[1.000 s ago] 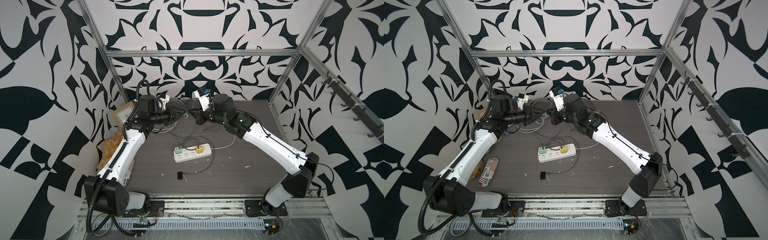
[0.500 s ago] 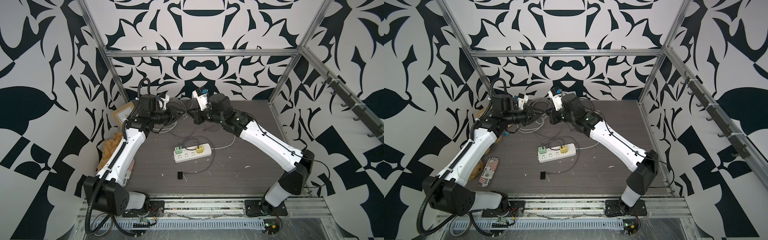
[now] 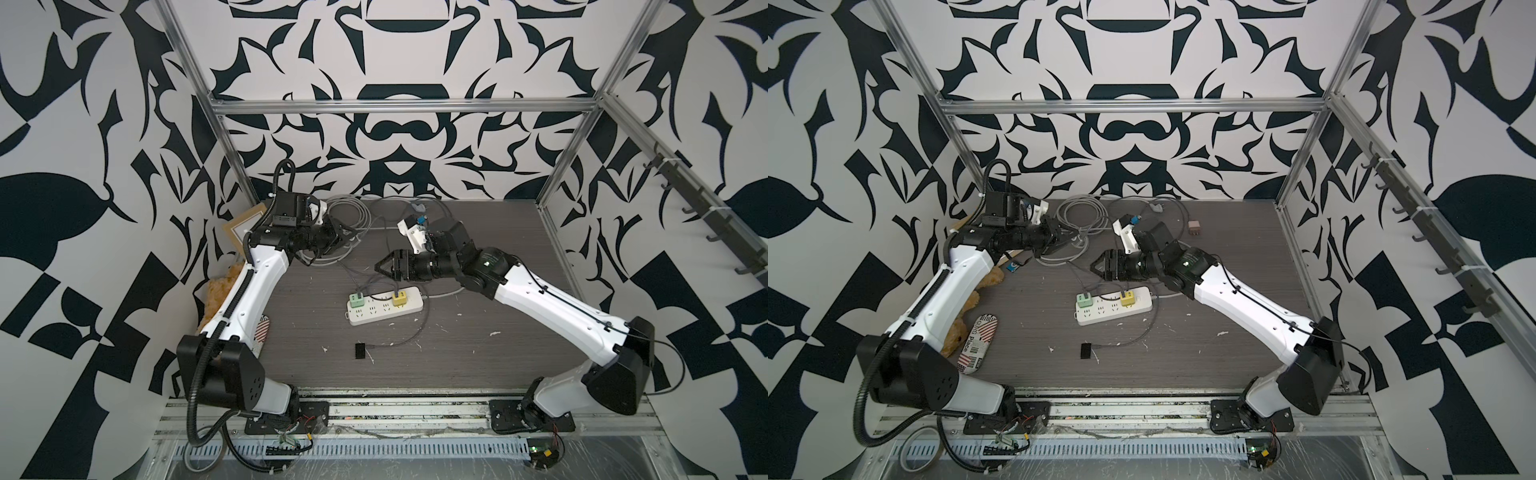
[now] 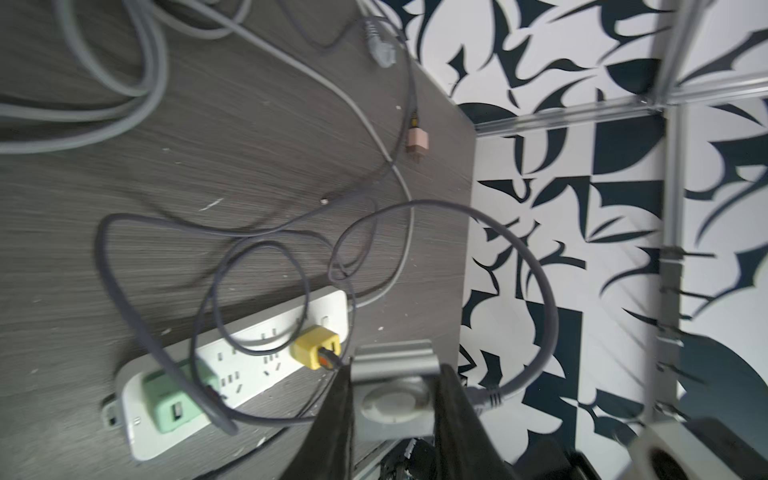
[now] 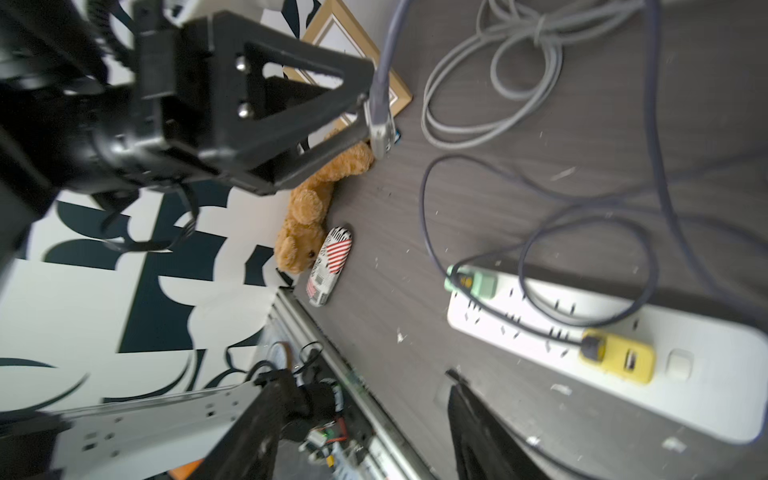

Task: Charge mp3
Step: Place the MP3 player at the center of the board.

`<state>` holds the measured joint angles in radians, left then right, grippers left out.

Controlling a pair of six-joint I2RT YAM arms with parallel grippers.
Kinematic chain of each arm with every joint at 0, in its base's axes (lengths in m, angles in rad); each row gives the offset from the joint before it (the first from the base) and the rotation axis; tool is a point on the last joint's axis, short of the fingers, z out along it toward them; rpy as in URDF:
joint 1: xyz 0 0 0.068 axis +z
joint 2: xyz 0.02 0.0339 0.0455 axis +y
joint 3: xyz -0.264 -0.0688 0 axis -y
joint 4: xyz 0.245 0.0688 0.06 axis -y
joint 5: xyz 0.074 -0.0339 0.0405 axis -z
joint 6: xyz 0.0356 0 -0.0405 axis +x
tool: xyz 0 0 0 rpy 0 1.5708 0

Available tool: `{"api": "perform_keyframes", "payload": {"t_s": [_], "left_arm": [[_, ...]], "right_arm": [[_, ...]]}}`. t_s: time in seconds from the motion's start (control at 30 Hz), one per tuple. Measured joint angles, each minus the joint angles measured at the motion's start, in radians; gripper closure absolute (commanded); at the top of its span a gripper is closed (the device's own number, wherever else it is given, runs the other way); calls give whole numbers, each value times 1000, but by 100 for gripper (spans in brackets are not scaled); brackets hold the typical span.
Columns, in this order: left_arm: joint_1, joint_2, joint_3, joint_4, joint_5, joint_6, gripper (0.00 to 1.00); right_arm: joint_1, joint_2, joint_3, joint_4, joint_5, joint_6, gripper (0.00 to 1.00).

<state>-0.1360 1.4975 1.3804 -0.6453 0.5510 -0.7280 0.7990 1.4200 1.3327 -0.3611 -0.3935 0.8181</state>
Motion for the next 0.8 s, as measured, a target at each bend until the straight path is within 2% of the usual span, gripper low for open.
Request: {"api": "perform_keyframes", "payload": {"t_s": [0.17,0.23,0.3,0.43,0.53,0.6,0.73,0.8], "left_arm": [[66,90,2,-99,-87,75,100],[84,139,13,-149,-126,119,100],[94,191,16,-177,-165,157,100],[97,317,40,-234,-245,227,100],[97,403,82,-267,-299,262,98],[97,443,111,-278,-323,278,88],[97,463,129,-288,-349,306,54],[97,463,129,-293,-349,313,41]], "right_arm": [[-27,-63,-27,-39,-1,76,31],[-94,-66,4,-129,13,66,31],[-217,-39,64,-240,40,20,31],[-473,131,253,-417,147,-142,31],[-578,347,438,-526,243,-295,32],[-609,509,589,-592,274,-379,32],[-635,839,917,-699,311,-519,31],[-637,977,1077,-757,326,-566,31]]}}
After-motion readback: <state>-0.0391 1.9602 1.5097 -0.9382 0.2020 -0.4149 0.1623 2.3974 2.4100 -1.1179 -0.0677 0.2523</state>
